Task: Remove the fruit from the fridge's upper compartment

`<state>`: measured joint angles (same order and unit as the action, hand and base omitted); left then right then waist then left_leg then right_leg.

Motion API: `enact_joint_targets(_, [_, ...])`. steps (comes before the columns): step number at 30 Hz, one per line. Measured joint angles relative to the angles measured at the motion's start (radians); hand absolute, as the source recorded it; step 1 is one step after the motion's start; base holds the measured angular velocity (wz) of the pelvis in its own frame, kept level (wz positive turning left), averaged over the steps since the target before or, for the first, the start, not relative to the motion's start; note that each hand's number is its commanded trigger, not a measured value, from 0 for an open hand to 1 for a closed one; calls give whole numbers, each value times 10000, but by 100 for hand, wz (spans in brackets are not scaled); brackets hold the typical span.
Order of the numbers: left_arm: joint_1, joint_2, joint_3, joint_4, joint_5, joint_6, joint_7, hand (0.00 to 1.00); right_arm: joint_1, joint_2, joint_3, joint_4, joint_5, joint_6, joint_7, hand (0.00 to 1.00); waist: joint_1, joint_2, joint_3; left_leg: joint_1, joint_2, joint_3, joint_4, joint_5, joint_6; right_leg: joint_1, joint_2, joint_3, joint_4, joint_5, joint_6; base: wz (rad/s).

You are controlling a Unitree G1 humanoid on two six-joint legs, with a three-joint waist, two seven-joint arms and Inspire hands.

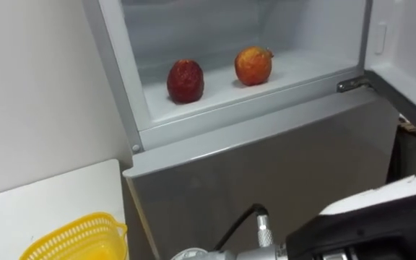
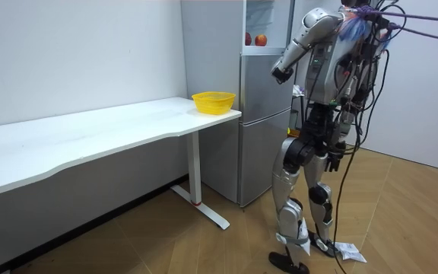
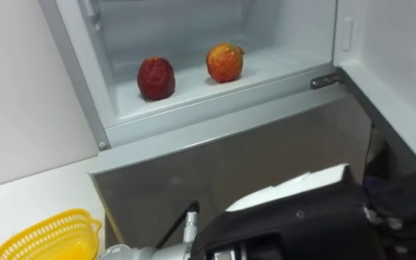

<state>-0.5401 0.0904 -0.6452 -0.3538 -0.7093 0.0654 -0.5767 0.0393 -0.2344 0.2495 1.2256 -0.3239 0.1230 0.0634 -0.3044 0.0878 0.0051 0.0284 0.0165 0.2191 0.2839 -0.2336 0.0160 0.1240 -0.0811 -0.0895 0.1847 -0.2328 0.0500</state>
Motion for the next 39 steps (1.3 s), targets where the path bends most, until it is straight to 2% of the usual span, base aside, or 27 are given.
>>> enact_joint_targets(7, [-102,-10,-8,6,40,14,69,0,-16,2,3,164,0,23,47,0,-202,15,-2,5,17,140,-92,1,-2,-54,11,67,14,2,-2,-1])
enact_joint_targets(12, [-113,-15,-6,5,52,11,74,0,-33,2,0,173,16,18,54,0,-200,14,-2,13,37,258,-99,1,-2,-60,11,70,21,11,-14,0])
enact_joint_targets(15, [-112,-14,-1,4,68,5,106,0,-76,3,5,146,46,9,58,0,-122,4,3,44,38,299,-145,3,-6,-68,10,67,34,11,-14,-2])
enact_joint_targets(16, [-98,-9,20,7,156,-2,185,0,-77,4,13,138,46,-22,55,0,5,-27,25,138,40,335,-181,5,-9,-21,10,93,36,13,-18,-14])
enact_joint_targets(19, [196,349,271,-160,269,-5,288,0,-85,-2,-9,144,52,-110,62,0,460,-132,94,270,44,365,-297,34,-50,3,15,130,32,15,-36,-9])
enact_joint_targets(20, [480,594,528,-351,318,-6,290,0,-88,-1,-103,142,48,-202,79,0,644,-202,129,270,48,363,-311,52,-55,-23,15,116,35,5,-46,0])
enact_joint_targets(21, [701,708,720,-495,407,-6,292,0,-83,-4,-136,136,46,-244,117,0,723,-234,126,269,52,363,-316,61,-60,-25,16,109,35,5,-47,0])
enact_joint_targets(22, [1154,972,1178,-812,668,-8,297,0,-47,-2,-220,143,3,-330,169,0,949,-313,116,270,55,363,-329,79,-66,-24,21,99,38,3,-50,5])
enact_joint_targets(23, [1507,1248,1693,-1060,876,-10,301,0,24,11,-408,160,-1,-381,217,0,1202,-399,79,246,55,321,-330,84,-70,-21,25,68,31,2,-53,8])
enact_joint_targets(24, [1655,1375,1983,-1168,934,-9,311,0,37,14,-484,168,7,-379,236,0,1327,-437,64,223,53,296,-329,85,-70,-21,25,31,25,2,-53,12])
enact_joint_targets(26, [2240,1704,3231,-1676,964,-13,516,0,109,36,-807,138,-37,-419,201,0,1825,-590,-10,162,45,207,-316,87,-70,-17,23,-63,15,9,-59,12])
enact_joint_targets(27, [2312,1716,3501,-1725,1010,-58,548,0,132,37,-822,140,-54,-424,199,0,1982,-630,-26,162,41,183,-316,87,-70,10,21,-102,14,10,-60,15])
enact_joint_targets(29, [2702,1738,4530,-2034,1235,-224,881,0,200,70,-1146,140,-57,-531,183,0,2501,-733,-105,166,33,60,-314,87,-72,53,4,-389,6,15,-57,10])
enact_joint_targets(31, [2902,1748,5251,-2379,1472,-317,1170,0,260,115,-1427,194,-118,-694,74,0,2634,-743,-111,166,14,-93,-315,90,-77,152,-23,-798,5,19,-54,22])
enact_joint_targets(33, [2975,1715,5769,-2558,1544,-578,1529,0,341,143,-1557,216,-174,-797,-95,0,2846,-731,-128,203,14,-165,-315,91,-80,210,-29,-909,4,19,-54,16])
enact_joint_targets(34, [2976,1717,6037,-2610,1557,-760,1793,0,376,156,-1554,216,-169,-822,-220,0,2895,-713,-137,209,3,-285,-314,94,-83,270,-40,-1104,5,20,-53,15])
enact_joint_targets(36, [3028,1713,6424,-2635,1567,-954,2160,0,423,192,-1545,221,-178,-891,-399,0,3021,-689,-138,295,-9,-332,-321,100,-94,374,-46,-1218,1,20,-53,7])
enact_joint_targets(38, [3287,1707,7026,-2656,1723,-1203,2667,0,606,233,-1567,235,-224,-896,-603,0,3191,-571,-136,357,-6,-346,-326,101,-97,439,-48,-1388,-7,20,-53,-5])
enact_joint_targets(39, [3409,1708,7229,-2682,1723,-1210,2792,0,641,237,-1605,235,-225,-894,-618,0,3194,-539,-123,359,-13,-360,-326,101,-97,442,-50,-1391,-2,20,-53,0])
